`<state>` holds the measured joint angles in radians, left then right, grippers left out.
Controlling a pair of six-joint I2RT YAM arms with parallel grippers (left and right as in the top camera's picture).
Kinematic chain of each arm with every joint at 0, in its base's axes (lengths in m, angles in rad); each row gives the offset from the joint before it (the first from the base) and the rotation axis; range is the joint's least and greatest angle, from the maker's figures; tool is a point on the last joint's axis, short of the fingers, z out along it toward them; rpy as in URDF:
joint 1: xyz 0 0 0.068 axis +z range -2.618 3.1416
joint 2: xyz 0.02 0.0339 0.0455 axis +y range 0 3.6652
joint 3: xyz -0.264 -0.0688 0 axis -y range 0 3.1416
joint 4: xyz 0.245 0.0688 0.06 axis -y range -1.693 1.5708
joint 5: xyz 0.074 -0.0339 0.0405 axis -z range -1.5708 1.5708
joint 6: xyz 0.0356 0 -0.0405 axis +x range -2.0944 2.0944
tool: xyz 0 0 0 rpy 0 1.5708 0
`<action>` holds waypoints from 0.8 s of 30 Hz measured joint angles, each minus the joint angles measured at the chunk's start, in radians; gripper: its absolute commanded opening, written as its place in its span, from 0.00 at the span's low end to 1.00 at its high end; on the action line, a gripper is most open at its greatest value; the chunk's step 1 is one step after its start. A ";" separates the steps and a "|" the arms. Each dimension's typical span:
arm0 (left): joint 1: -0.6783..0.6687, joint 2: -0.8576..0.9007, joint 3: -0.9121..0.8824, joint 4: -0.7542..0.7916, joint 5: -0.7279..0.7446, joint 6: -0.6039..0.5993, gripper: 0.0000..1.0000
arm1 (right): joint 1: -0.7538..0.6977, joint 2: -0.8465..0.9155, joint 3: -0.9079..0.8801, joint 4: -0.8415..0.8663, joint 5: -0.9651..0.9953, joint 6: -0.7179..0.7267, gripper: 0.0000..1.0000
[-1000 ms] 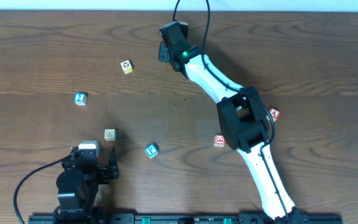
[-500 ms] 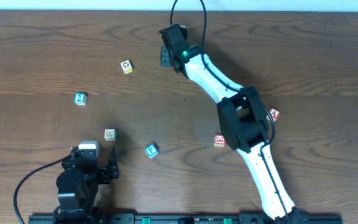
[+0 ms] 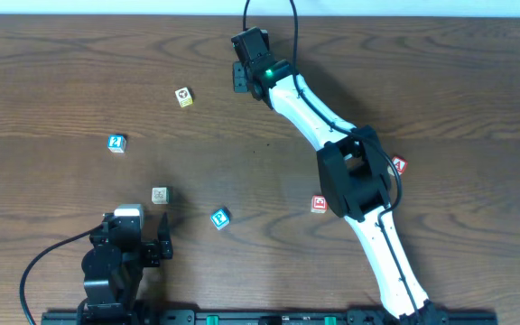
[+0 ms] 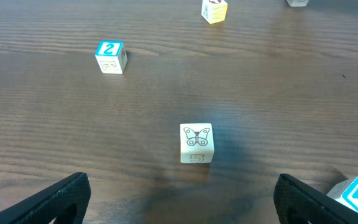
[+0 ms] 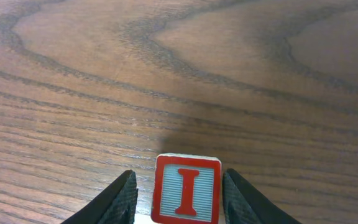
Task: Spell out Ai2
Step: 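Close the right gripper on the red 'I' block and lift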
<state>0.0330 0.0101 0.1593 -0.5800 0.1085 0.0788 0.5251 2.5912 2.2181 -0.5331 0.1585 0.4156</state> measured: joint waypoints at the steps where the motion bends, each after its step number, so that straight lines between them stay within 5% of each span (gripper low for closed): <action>1: 0.000 0.000 0.000 0.000 0.000 0.000 0.95 | 0.000 0.000 0.000 -0.004 0.000 0.000 0.45; 17: 0.000 0.000 0.000 0.000 0.000 0.000 0.95 | 0.000 0.000 0.011 -0.030 -0.002 -0.007 0.30; 24: 0.000 0.000 0.000 0.000 0.000 0.000 0.95 | -0.003 0.002 0.177 -0.115 -0.001 -0.011 0.27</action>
<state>0.0330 0.0101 0.1593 -0.5800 0.1085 0.0788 0.5220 2.5927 2.3955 -0.6483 0.1574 0.4046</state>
